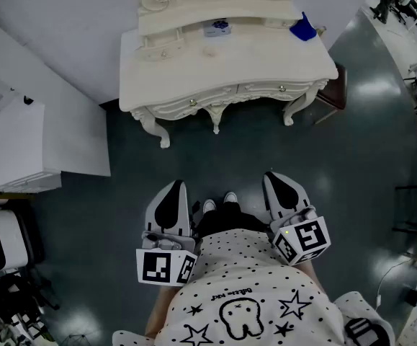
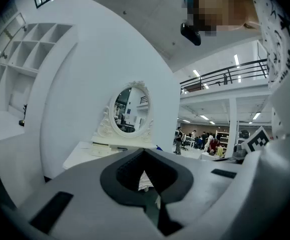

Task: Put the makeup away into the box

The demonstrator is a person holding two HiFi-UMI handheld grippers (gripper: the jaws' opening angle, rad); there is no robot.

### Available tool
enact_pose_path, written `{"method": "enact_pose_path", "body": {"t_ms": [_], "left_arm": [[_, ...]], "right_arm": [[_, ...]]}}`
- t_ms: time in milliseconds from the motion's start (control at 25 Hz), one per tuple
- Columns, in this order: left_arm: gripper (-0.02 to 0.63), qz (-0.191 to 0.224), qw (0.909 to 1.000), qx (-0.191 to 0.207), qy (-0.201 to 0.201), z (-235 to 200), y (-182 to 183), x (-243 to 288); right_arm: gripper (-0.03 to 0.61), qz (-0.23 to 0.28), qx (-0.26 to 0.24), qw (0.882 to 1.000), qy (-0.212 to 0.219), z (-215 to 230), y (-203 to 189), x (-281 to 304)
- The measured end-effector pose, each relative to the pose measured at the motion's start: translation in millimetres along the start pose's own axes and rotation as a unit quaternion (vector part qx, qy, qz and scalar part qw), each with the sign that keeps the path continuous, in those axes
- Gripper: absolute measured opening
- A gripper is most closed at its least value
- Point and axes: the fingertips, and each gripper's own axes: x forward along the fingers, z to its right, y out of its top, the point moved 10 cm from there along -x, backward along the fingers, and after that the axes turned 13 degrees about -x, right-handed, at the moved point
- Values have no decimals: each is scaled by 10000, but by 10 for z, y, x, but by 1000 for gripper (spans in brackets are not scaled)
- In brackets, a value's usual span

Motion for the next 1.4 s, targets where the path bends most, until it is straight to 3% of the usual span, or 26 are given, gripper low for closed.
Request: {"method": "enact_pose_path", "body": {"t_ms": [760,1000,1400], "left_arm": [[-2,93,10000,6,-23,109,-50,195],[-2,79,9999,-66,-107,156,-118,322],[-2,-23,9998,-117,-167,68,-113,688]], "right_arm": [[9,22,-37,9998,-175,261,-59,-70],[9,266,-31,9996,-86,379,-49,-76],[9,-3,112,9997,-239,623,-78,101]]}}
